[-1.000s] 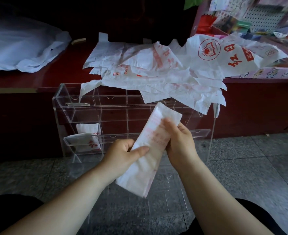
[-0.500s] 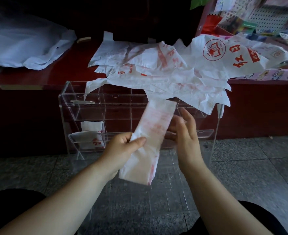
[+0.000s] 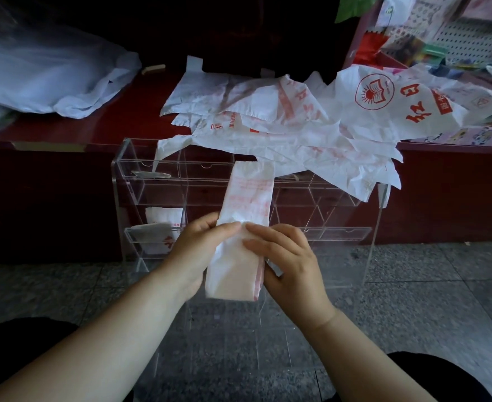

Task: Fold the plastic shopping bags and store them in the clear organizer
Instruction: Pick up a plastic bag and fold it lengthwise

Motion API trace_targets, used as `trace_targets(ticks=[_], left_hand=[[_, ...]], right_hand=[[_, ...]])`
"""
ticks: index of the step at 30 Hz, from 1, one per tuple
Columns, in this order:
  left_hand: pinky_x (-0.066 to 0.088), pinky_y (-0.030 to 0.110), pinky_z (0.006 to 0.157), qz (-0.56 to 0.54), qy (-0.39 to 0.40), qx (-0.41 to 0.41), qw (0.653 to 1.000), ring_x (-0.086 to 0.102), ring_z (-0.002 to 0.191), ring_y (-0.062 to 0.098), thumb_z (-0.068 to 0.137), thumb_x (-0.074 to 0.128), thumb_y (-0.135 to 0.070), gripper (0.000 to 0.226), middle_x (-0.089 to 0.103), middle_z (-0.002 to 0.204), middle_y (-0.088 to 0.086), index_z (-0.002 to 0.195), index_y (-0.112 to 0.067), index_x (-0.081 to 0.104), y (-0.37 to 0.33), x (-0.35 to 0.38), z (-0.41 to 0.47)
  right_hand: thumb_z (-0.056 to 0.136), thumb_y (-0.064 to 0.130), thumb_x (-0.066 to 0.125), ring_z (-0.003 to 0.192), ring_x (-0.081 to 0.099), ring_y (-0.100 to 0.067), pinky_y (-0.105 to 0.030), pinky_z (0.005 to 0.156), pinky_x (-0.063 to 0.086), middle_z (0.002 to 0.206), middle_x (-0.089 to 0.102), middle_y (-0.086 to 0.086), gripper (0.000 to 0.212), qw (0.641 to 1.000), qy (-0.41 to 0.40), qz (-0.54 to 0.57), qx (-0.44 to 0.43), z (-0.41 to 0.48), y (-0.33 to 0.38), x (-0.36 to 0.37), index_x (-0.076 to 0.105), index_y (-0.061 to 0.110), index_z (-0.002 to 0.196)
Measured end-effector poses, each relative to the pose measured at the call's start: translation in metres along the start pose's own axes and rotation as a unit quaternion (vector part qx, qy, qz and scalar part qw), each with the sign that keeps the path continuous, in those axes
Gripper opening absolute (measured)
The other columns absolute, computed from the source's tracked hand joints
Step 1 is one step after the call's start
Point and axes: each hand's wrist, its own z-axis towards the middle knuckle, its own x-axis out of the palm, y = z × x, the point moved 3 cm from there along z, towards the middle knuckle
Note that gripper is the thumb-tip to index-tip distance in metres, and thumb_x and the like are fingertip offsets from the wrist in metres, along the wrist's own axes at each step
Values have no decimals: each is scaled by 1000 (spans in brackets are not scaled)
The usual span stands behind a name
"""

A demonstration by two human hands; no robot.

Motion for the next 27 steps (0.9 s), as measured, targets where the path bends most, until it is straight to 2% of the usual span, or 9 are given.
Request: trace_targets(ticks=[8,11,13,15,18,20,22,25,27], left_hand=[[56,24,55,-78,28,-13,997,68,63,14,90,47,-15,20,72,78,4,100,-12,64,-2,1,3],[56,22,59,-77,37,-13,996,68,70,16,92,45,-11,23,71,89,9,107,-5,61,-2,2,3],[55,18,57,-83,46,-15,995,68,66,12,91,45,-8,19,72,81,5,100,-5,62,-1,2,4],[52,15,61,-74,50,-1,996,67,67,8,90,45,-5,19,72,75,0,90,-9,64,0,3,5],[53,29,80,-59,48,-2,997,64,90,21,91,41,-4,24,69,98,13,102,-2,62,6,4,8],[55,29,72,-53,61,-4,997,64,85,21,93,37,-7,26,65,99,17,102,-1,61,9,7,9],[56,26,64,-64,60,2,996,66,74,16,93,38,-11,23,66,90,13,93,-6,61,12,8,9],[54,28,80,-27,105,23,994,67,90,16,85,53,-37,24,72,95,4,94,-18,65,14,11,6],[51,15,79,40,113,55,991,66,89,3,79,62,-39,23,73,89,-7,92,-21,64,13,14,2]], right_hand=[[76,13,59,102,46,-10,-8,91,34,116,60,3,21,995,45,72,55,-2,4,-1,59,23,94],[81,21,55,98,49,-4,-13,86,40,105,64,11,15,990,31,100,93,-2,4,-3,65,18,93],[84,25,52,95,51,-3,-20,82,44,95,62,16,17,987,25,104,121,-2,4,-4,65,20,94],[85,29,48,87,54,-4,-24,74,48,88,56,21,21,980,20,109,167,-2,3,-5,65,22,95],[86,33,47,62,50,-2,-11,54,35,59,51,19,18,951,7,142,275,-2,2,-7,60,30,73],[90,20,53,48,39,-2,-11,48,29,50,47,15,31,915,-16,206,345,-1,1,-10,51,27,60],[92,12,51,48,36,-2,-12,47,27,49,45,12,30,892,-37,243,380,2,-1,-15,51,18,62],[90,9,53,44,37,-1,-11,44,27,46,48,12,27,883,-39,252,394,5,-3,-17,51,16,64],[88,9,56,44,39,-2,-12,44,29,48,51,12,23,891,-23,237,387,5,-3,-17,55,15,66]])
